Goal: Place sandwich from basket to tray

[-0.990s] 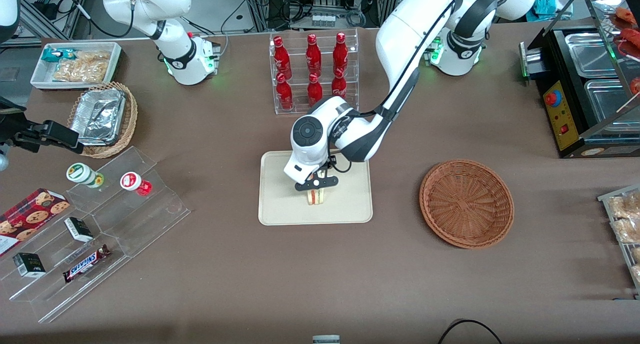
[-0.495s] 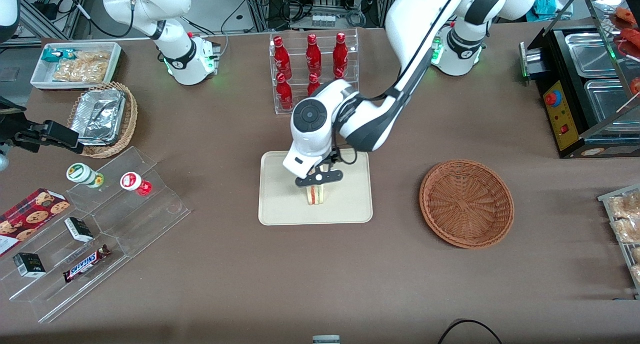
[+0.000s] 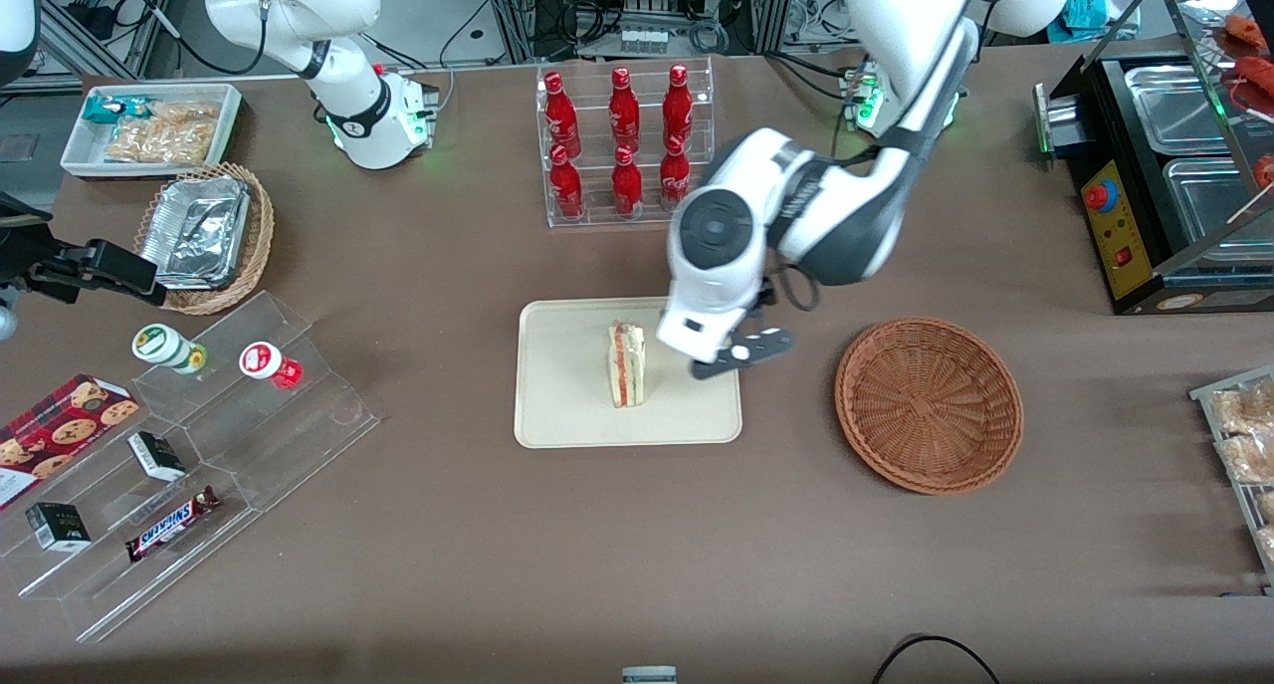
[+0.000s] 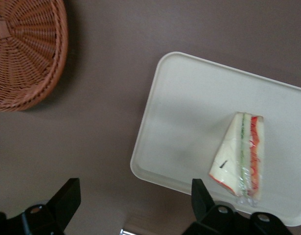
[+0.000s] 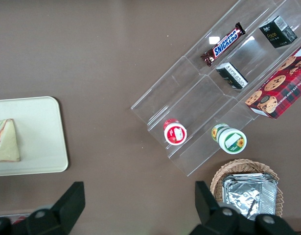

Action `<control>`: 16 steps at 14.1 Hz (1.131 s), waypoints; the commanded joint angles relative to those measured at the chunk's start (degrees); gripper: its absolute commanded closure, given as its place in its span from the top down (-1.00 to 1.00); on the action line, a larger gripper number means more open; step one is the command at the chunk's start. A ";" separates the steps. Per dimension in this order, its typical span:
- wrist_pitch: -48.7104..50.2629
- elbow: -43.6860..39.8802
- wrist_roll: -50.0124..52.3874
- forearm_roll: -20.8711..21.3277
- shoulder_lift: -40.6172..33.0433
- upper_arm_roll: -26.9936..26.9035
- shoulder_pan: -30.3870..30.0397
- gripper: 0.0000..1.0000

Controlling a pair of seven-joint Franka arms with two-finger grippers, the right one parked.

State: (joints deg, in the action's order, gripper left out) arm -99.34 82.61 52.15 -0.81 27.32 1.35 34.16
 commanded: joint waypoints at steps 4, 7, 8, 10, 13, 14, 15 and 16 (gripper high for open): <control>0.28 16.16 -16.00 -0.25 -14.73 0.49 -9.98 1.00; 3.17 18.72 -23.82 -0.25 -18.87 0.49 -14.20 1.00; 5.01 18.73 -26.11 -0.25 -20.01 0.49 -15.69 1.00; 8.09 18.73 -30.07 -0.16 -22.65 0.58 -18.42 1.00; 11.97 18.20 -38.49 -0.25 -25.20 3.30 -25.62 1.00; 12.06 18.20 -40.96 -0.25 -26.17 3.65 -27.38 1.00; 12.50 18.02 -43.07 -0.16 -26.87 4.18 -29.05 1.00; 12.68 17.59 -45.01 -0.07 -27.84 4.79 -30.98 1.00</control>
State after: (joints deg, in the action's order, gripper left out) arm -87.48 99.37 10.89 -0.86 2.32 4.04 6.83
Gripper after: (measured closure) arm 0.000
